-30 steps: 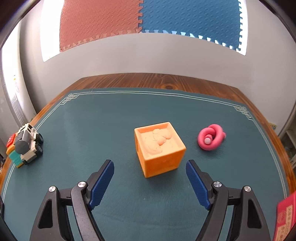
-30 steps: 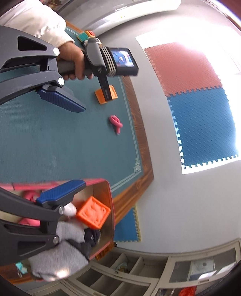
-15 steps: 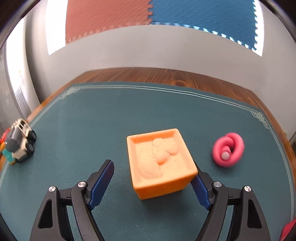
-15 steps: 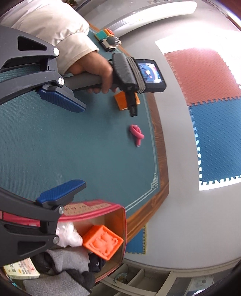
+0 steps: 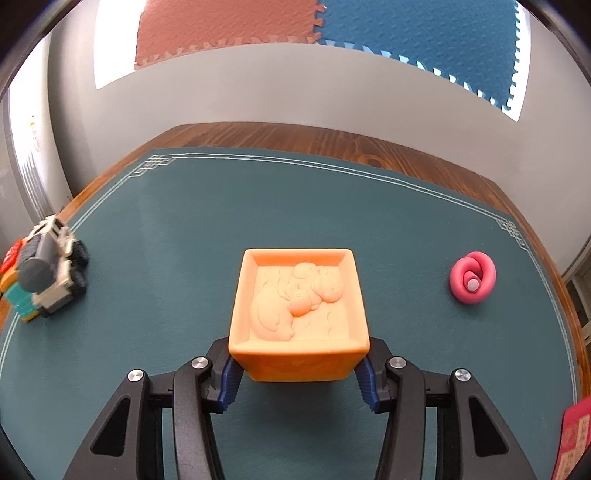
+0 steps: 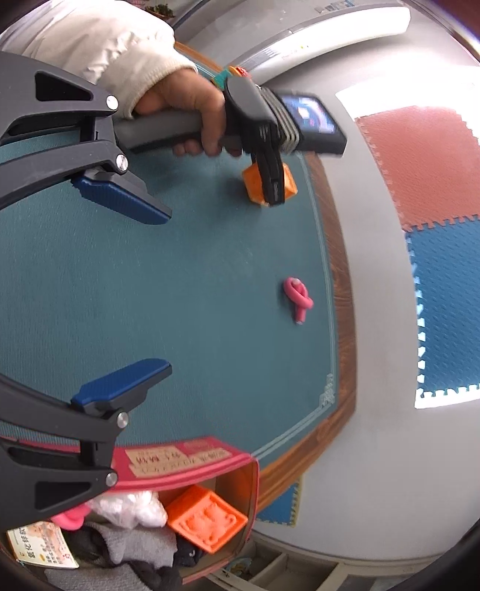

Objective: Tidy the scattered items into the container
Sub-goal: 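Grasp the pink foam tube knot with the right gripper while the left gripper holds the cube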

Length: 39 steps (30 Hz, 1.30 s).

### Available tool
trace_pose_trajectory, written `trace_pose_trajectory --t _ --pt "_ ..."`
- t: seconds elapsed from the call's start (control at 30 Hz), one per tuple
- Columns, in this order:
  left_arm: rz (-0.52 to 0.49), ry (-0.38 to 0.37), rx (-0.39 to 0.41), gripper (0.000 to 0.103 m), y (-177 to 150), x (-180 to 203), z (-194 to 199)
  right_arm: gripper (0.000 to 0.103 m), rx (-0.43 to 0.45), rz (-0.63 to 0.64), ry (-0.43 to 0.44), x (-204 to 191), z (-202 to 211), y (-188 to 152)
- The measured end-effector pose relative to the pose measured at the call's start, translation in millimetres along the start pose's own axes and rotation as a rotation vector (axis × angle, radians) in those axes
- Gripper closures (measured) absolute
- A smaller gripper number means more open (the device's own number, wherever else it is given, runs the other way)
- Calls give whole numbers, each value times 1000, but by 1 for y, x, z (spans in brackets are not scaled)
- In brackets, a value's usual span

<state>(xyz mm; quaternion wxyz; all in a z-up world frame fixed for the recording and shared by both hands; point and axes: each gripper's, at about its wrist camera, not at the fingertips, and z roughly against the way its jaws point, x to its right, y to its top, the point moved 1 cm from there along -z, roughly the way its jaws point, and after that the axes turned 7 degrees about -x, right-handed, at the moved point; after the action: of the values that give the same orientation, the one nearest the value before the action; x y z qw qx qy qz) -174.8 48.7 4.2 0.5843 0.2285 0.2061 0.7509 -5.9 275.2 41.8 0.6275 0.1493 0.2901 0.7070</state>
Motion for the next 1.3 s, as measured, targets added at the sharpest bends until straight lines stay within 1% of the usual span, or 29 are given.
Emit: trace_pose_trajectory --t 0.17,0.27,0.43,0.57,0.77,0.97,1.0,1.2,1.3 --pt "-10 -22 28 50 -8 -33 27 25 -47 18 -13 -17 -10 17" --pt "-24 -37 41 50 -15 -54 44 25 -75 10 5 -29 -21 34" --pt "-34 -68 58 50 -27 -86 64 25 -98 -39 33 -40 -45 62" --pt "-25 -94 55 50 -35 -100 68 25 -87 -90 -3 -37 -69 92" --pt "-2 -98 42 50 -38 -113 63 25 -61 -181 -38 -11 -105 134" --pt "-2 -95 49 50 -37 -111 63 25 -73 -213 -58 10 -141 159" --pt "-3 -95 48 50 -37 -111 63 27 -76 -216 -59 12 -148 163" --pt "-16 -94 25 50 -38 -108 55 34 -100 -226 -76 18 -184 178" --pt "-21 -93 11 50 -39 -106 51 38 -112 -253 -57 24 -198 182"
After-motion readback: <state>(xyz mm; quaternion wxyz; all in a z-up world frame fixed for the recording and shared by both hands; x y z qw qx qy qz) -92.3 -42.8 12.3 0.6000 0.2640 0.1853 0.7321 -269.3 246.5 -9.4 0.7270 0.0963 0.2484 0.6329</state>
